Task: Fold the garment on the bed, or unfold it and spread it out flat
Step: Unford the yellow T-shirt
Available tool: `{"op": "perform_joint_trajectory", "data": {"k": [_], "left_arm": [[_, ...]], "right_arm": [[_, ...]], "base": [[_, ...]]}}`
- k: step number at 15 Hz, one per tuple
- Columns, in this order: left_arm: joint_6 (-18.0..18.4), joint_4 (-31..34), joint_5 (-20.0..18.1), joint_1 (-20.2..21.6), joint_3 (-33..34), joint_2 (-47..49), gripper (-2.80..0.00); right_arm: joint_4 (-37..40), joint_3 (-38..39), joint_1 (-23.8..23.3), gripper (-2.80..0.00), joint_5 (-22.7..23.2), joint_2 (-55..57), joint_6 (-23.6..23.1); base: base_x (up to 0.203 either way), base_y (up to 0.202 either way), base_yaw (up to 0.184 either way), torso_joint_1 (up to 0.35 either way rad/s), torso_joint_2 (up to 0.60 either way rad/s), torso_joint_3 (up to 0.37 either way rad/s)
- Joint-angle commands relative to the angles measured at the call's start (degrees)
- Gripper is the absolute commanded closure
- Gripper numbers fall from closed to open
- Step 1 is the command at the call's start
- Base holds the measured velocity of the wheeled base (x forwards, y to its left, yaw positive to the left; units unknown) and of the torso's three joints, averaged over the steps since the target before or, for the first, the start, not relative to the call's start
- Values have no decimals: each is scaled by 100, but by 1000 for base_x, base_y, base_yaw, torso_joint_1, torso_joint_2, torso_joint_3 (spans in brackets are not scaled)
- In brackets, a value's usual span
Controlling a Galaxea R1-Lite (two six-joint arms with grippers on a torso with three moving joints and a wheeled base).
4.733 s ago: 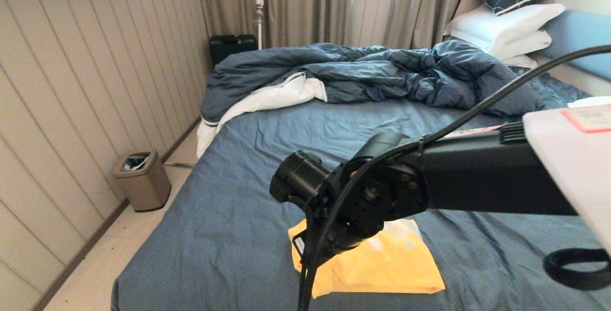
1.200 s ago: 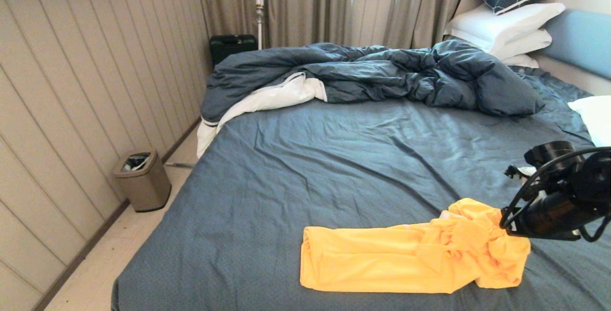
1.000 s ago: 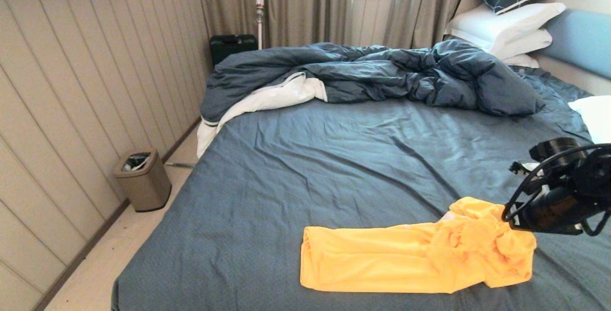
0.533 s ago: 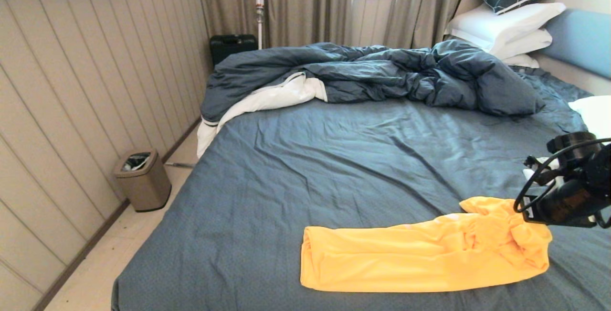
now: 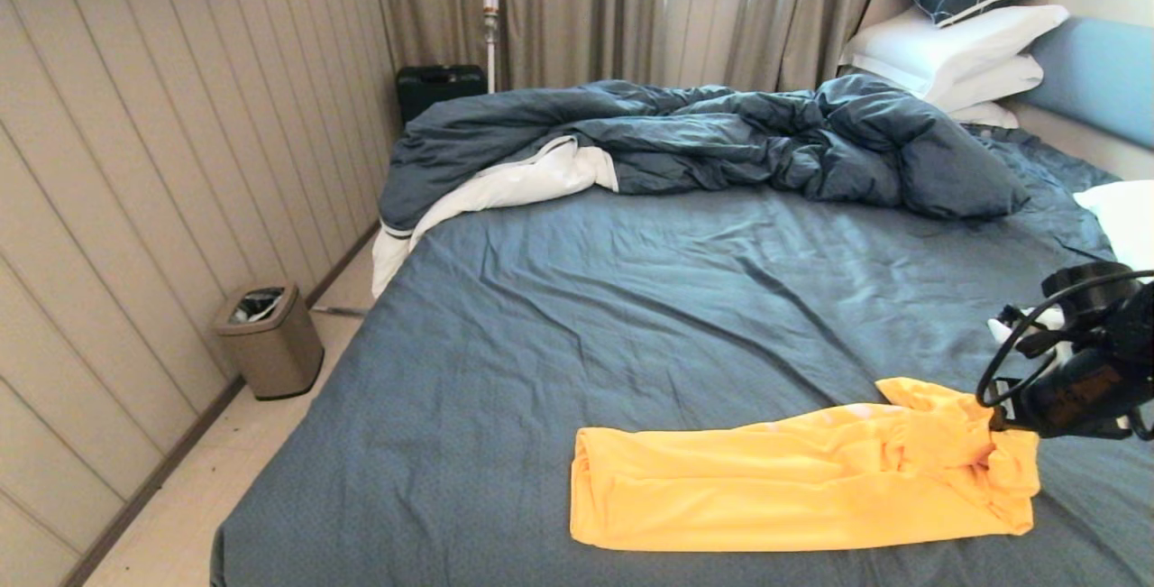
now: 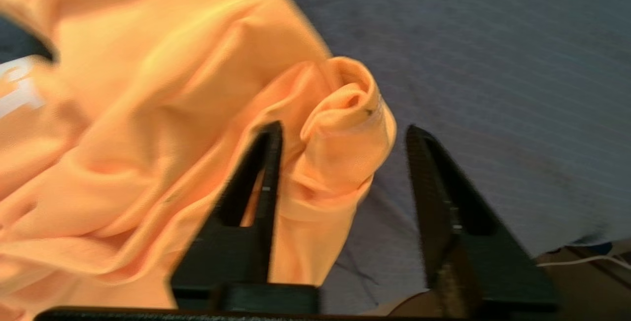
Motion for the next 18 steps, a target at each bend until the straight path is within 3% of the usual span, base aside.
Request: {"op": "perform_joint_trajectory", "data": {"k": [1, 4, 8, 15, 18], "left_arm": [[7, 6, 3, 0, 0, 1, 0], [-1, 6, 3, 5, 0, 1, 0], [-2, -12, 3, 6, 9, 1, 0], [3, 57, 26, 6, -34, 73, 0], [-238, 6, -39, 1, -952, 1356, 0]], "right_arm": [[12, -53, -181, -280, 10, -50, -10], [56, -58, -419, -280, 371, -502, -26], [260, 268, -302, -280, 832, -1532, -93], [575, 836, 1166, -280, 908, -2157, 185], [575, 794, 1469, -280, 899, -2160, 286]], "base": [[0, 0, 0, 0, 0, 0], [0, 0, 0, 0, 0, 0], [0, 0, 0, 0, 0, 0], [0, 0, 0, 0, 0, 0], [0, 0, 0, 0, 0, 0]]}}
